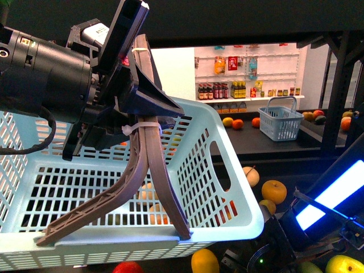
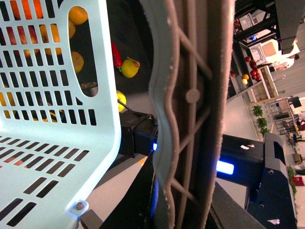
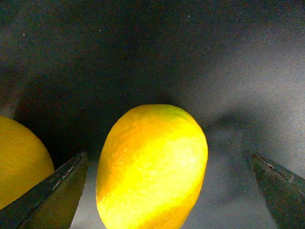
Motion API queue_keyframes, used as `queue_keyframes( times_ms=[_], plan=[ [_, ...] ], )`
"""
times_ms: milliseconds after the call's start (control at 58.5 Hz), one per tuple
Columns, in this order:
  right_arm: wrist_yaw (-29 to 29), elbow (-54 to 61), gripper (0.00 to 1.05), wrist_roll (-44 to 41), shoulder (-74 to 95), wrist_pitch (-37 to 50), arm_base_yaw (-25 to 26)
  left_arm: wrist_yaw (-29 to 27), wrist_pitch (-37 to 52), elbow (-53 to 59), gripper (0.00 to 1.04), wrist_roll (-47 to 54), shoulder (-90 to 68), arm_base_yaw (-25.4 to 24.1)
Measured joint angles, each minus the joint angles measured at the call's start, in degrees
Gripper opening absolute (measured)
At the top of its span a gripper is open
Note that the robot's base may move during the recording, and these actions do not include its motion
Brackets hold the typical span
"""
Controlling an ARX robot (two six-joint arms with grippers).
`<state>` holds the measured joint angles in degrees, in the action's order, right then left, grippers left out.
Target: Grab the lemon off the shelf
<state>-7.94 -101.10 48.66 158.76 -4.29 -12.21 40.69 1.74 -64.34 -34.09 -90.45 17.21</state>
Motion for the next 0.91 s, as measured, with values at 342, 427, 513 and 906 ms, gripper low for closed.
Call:
queue_keyframes(
  times_ms=[342, 427, 513, 906],
  plan=[
    [-0.63, -1.14, 0.83, -0.57, 1.7, -0.13, -0.59, 0.0, 0.0, 0.0, 0.15, 0.0, 0.0, 0.0],
    [-0.63, -0.76, 0.71, -0.98, 1.7, 1.07, -0.24, -0.02, 0.0, 0.0, 0.15, 0.0, 0.0, 0.0],
    [-0.46, 0.24, 0.6, -1.53, 1.31, 1.92, 0.28, 0.0, 0.0, 0.0, 0.15, 0.0, 0.0, 0.0],
    [-3.5, 15.39, 0.51, -6.51, -11.47, 9.9, 5.27, 0.0, 0.0, 0.0, 0.15, 0.0, 0.0, 0.0]
  ],
)
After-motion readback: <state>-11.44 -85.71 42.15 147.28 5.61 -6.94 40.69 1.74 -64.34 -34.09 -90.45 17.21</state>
